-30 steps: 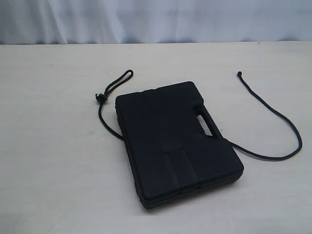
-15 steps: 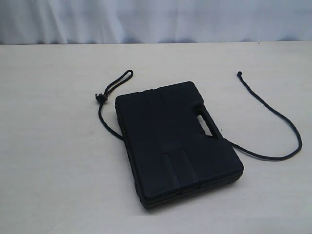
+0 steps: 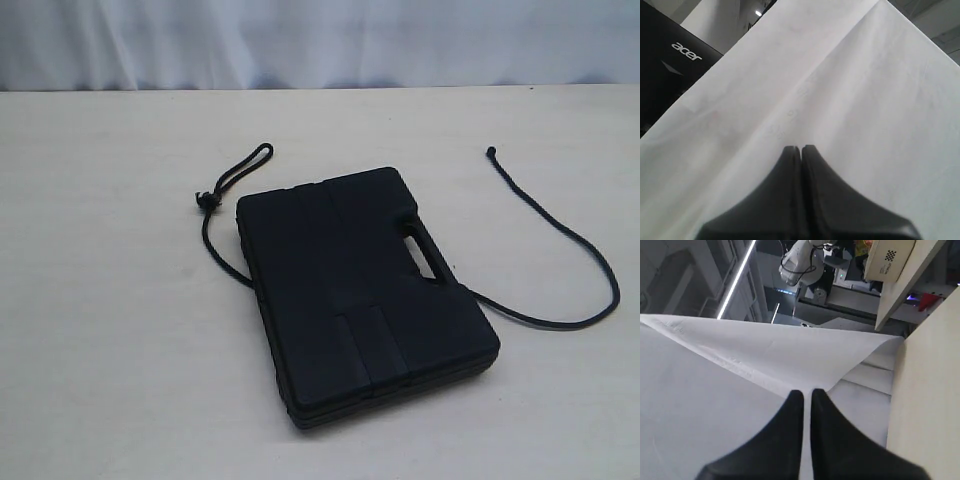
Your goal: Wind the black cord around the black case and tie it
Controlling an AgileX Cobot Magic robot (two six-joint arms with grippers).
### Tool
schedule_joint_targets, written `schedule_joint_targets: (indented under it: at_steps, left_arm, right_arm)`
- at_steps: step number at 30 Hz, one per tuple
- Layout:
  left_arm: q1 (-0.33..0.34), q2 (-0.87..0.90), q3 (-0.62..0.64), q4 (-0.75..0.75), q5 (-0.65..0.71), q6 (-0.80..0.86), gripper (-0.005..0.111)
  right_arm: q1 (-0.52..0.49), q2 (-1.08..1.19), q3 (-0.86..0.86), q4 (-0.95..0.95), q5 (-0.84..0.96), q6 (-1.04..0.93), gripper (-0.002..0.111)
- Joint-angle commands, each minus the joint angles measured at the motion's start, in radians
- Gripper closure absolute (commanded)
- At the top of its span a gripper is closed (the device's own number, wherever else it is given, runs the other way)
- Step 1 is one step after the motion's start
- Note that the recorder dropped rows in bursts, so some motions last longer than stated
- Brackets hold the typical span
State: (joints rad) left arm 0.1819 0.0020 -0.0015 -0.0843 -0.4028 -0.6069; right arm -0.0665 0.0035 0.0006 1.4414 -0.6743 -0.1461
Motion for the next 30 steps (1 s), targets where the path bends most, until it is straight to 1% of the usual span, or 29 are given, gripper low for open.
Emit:
schedule_joint_targets:
  at_steps: [1,3,5,8,11,14,17,19,21,22,24,25,26,28,30]
  left_arm:
    - [-0.008,-0.002,0.002,-0.006,0.021,-0.012,0.107]
    - [-0.008,-0.002,-0.041,-0.004,0.082,-0.012,0.107]
    - [-0.008,-0.002,-0.117,-0.004,0.197,0.022,0.107]
    - [-0.008,0.086,-0.277,0.024,0.386,0.142,0.107]
    - [-0.008,0.262,-0.46,0.084,0.586,0.221,0.107]
    - [-0.008,0.481,-0.643,0.106,0.767,0.355,0.107]
    - [-0.008,0.725,-0.836,0.037,0.996,0.529,0.107]
    - [-0.008,0.882,-0.945,-0.053,1.173,0.625,0.107]
    - [-0.008,1.005,-1.011,-0.178,1.319,0.724,0.107]
    - [-0.008,1.066,-1.033,-0.246,1.387,0.806,0.107]
    - [-0.008,1.154,-1.042,-0.355,1.478,0.977,0.107]
    - [-0.008,1.192,-1.037,-0.406,1.509,1.031,0.107]
    - [-0.008,1.215,-1.029,-0.437,1.53,1.053,0.107]
    - [-0.015,1.25,-1.007,-0.474,1.528,1.081,0.107]
    - [-0.053,1.255,-0.983,-0.455,1.488,1.085,0.107]
  right_arm:
    - [0.0,-0.003,-0.001,-0.012,0.148,0.012,0.103]
    - [0.0,-0.003,-0.001,-0.119,0.26,0.017,0.103]
    - [0.0,-0.003,-0.011,-0.291,0.337,0.03,0.103]
    - [0.0,0.004,-0.113,-0.53,0.352,0.027,0.103]
    - [0.0,0.124,-0.234,-0.715,0.356,0.019,0.103]
    - [0.0,0.302,-0.375,-0.822,0.515,-0.083,0.103]
    - [-0.002,0.541,-0.505,-0.853,0.699,-0.296,0.103]
    - [-0.002,0.732,-0.587,-0.859,0.841,-0.366,0.103]
    - [-0.002,0.916,-0.663,-0.897,0.997,-0.343,0.103]
    - [-0.002,1.041,-0.726,-0.949,1.118,-0.301,0.103]
    - [0.009,1.2,-0.83,-1.053,1.289,-0.246,0.103]
    - [0.029,1.307,-0.886,-1.126,1.396,-0.205,0.103]
    - [0.049,1.371,-0.936,-1.206,1.449,-0.149,0.103]
    - [0.122,1.496,-1.019,-1.374,1.526,-0.033,0.103]
    - [0.204,1.576,-1.076,-1.508,1.563,0.046,0.103]
